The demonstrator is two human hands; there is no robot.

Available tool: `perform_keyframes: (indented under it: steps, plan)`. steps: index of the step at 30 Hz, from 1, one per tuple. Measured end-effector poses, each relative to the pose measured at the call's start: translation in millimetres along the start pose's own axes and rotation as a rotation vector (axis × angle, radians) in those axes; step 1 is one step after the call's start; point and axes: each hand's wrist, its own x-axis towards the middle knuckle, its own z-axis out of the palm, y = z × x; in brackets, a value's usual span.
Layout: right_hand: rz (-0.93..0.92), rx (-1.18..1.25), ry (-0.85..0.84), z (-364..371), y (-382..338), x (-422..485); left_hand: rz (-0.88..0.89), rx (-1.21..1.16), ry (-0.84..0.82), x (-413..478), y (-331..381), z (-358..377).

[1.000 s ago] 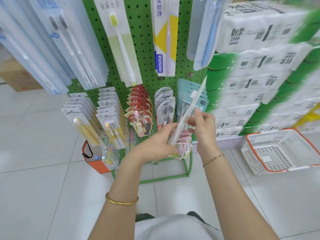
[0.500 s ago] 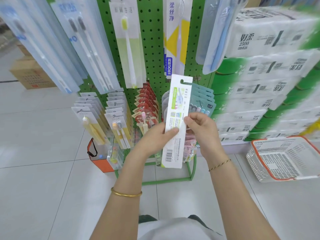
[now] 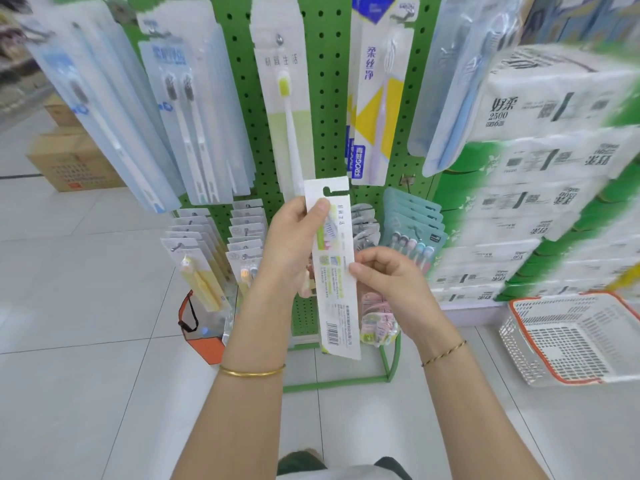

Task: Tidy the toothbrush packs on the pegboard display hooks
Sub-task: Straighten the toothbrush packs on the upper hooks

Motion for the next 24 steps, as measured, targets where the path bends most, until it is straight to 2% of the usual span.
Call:
perform_keyframes:
  steps: [7,10,12,15,18,22,24]
  plan:
    - [0.01,-0.006,-0.245,29.1,-22.4,33.1,0.004,-0.349,-0.224,19.3,44.5,-18.4]
    - [-0.074,-0.06,-0.233,45.4,-42.0,40.7,0.035,-0.378,-0.301,25.7,67.0,-23.6]
    - [-0.165,-0.108,-0.121,56.2,-50.9,44.1,0.083,-0.301,-0.268,28.9,78.2,-27.7]
    - [-0.3,-0.232,0.162,72.7,-64.6,45.8,0.181,-0.134,-0.2,27.0,89.9,-36.3]
    - [-0.376,-0.335,0.402,84.9,-76.8,49.5,0.295,-0.112,-0.22,19.6,98.9,-45.4]
    - [-0.363,-0.511,0.567,98.2,-84.8,58.5,0.399,0.072,-0.19,22.6,105.0,-48.0]
    - [-0.35,-0.55,0.609,103.7,-85.3,62.9,0.427,0.087,-0.165,28.4,106.3,-47.3]
